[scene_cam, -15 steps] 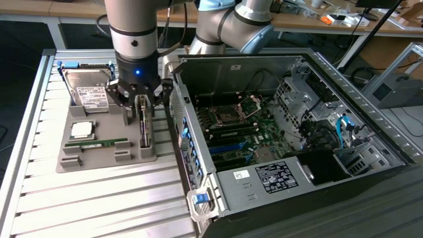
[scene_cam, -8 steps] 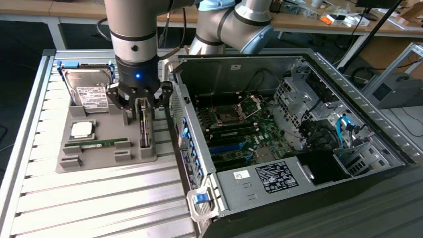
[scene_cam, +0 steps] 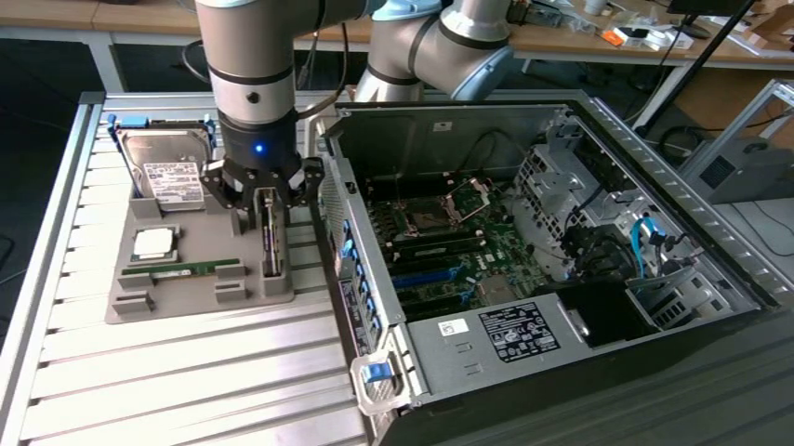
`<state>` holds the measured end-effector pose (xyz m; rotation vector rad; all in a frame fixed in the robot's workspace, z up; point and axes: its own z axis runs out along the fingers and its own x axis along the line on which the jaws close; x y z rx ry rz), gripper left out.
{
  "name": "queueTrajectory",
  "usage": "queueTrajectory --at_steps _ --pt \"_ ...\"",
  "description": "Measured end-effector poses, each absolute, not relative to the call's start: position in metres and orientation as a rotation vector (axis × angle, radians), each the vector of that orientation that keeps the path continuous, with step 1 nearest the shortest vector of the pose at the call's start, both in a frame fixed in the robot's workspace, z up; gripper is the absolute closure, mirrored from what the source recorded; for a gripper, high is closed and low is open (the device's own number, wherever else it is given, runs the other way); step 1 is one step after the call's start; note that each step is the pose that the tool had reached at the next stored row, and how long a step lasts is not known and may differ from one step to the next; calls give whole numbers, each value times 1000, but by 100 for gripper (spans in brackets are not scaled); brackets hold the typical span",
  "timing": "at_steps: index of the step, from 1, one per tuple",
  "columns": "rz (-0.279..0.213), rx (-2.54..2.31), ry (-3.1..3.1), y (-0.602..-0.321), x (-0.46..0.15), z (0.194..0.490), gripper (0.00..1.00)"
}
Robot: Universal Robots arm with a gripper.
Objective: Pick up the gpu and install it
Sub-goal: 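Pick up the gpu and move the gpu toward the slot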
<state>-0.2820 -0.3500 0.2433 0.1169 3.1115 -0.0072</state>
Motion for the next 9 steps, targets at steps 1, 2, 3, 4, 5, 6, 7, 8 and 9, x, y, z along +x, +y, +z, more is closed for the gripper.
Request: queueTrajectory --at_steps 1,2,3,4,5,6,7,8,9 --pt "-7 117 3112 -350 -282 243 52" --pt "-7 117 3112 -350 -282 243 52" --pt "-7 117 3112 -350 -282 243 52" --pt "-7 117 3111 -350 -282 243 52" --pt "-7 117 3111 -350 -282 243 52" --pt "-7 117 3111 -350 -282 243 52" --pt "-7 117 3111 -350 -282 243 53" --pt "-7 117 3111 -350 -282 243 53" --pt "-7 117 3111 -350 -282 243 53"
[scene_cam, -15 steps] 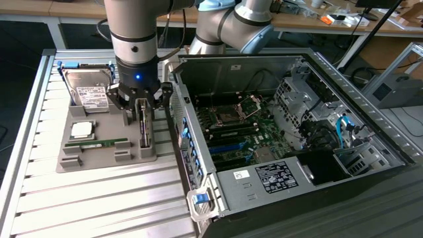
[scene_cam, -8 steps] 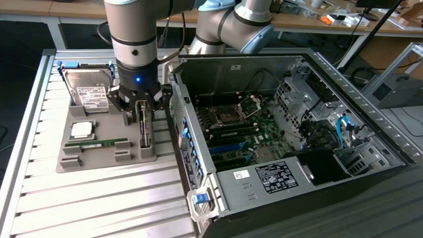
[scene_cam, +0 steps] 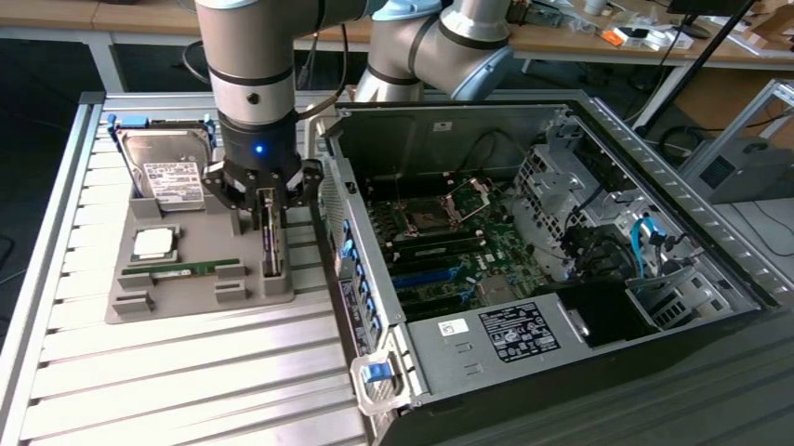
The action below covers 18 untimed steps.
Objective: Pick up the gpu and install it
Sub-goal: 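Pick up the gpu and move the gpu toward the slot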
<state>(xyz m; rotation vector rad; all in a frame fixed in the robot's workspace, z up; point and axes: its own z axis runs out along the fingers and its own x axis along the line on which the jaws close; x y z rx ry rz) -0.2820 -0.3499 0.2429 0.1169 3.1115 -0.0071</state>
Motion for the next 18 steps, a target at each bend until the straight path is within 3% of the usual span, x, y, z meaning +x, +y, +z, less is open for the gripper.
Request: queueTrajectory --at_steps 3,4,18 --pt "-7 117 3112 -350 -282 243 72" --pt "-7 117 3111 -350 -282 243 73" --pt "-7 117 3111 -350 -282 244 73"
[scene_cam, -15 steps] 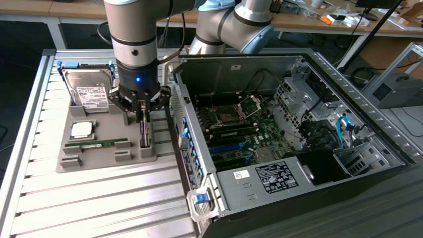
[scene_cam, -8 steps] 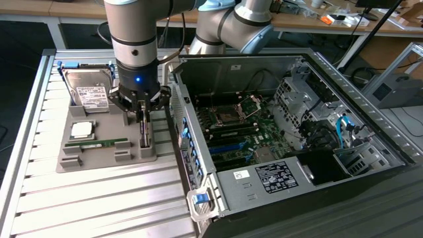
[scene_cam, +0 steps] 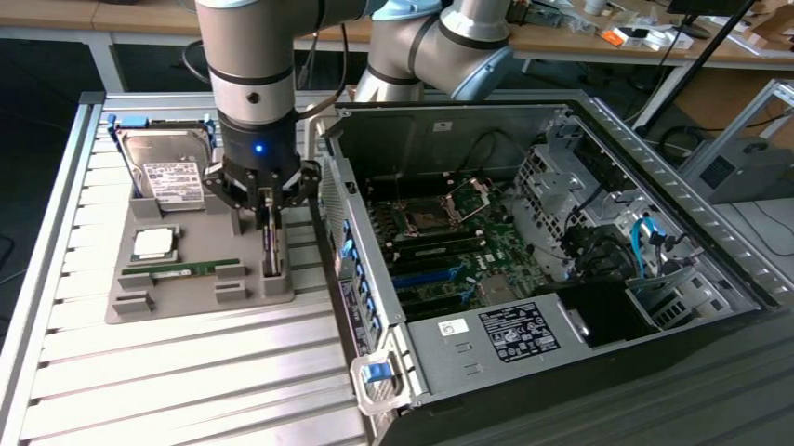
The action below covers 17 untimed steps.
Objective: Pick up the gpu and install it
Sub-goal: 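Pick up the gpu and move the gpu toward the slot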
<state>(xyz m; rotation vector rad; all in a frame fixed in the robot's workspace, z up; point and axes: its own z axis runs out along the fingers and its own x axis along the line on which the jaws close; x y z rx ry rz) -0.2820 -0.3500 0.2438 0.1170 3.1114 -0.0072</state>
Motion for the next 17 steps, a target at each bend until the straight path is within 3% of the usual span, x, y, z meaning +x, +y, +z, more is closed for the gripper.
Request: queueTrajectory --at_steps 17 --pt "-7 117 3111 -350 -282 253 73"
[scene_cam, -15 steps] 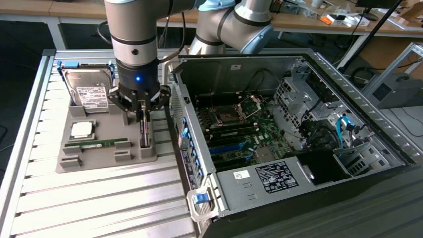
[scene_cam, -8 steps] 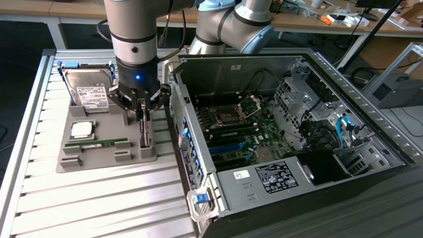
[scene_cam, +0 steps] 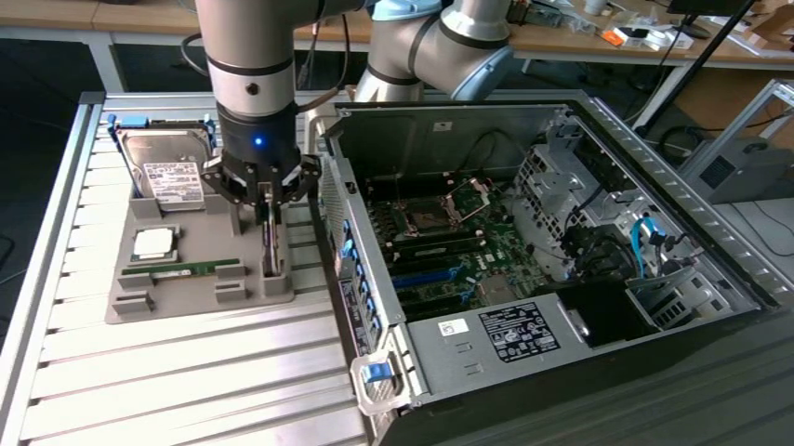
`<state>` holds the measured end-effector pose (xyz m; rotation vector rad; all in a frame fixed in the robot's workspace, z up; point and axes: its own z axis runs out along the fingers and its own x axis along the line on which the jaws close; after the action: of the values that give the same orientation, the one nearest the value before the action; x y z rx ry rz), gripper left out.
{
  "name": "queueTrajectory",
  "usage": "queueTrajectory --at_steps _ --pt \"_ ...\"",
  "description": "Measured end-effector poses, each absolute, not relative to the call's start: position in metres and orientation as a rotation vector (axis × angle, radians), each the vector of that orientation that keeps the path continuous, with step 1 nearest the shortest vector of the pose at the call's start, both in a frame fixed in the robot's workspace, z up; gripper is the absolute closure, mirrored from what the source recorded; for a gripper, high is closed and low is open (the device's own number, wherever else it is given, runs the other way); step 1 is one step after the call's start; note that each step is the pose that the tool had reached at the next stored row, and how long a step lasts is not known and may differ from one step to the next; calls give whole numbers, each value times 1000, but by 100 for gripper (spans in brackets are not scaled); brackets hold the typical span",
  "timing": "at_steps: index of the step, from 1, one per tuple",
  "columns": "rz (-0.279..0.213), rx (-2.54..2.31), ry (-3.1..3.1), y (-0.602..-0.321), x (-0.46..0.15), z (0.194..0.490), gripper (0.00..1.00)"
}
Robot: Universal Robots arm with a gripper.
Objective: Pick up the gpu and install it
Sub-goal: 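Pick up the gpu and move the gpu toward the slot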
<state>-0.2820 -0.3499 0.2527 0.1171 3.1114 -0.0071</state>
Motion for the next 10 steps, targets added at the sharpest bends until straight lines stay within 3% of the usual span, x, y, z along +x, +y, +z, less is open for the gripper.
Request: queueTrajectory --at_steps 10 --pt "-7 117 3111 -350 -282 256 73"
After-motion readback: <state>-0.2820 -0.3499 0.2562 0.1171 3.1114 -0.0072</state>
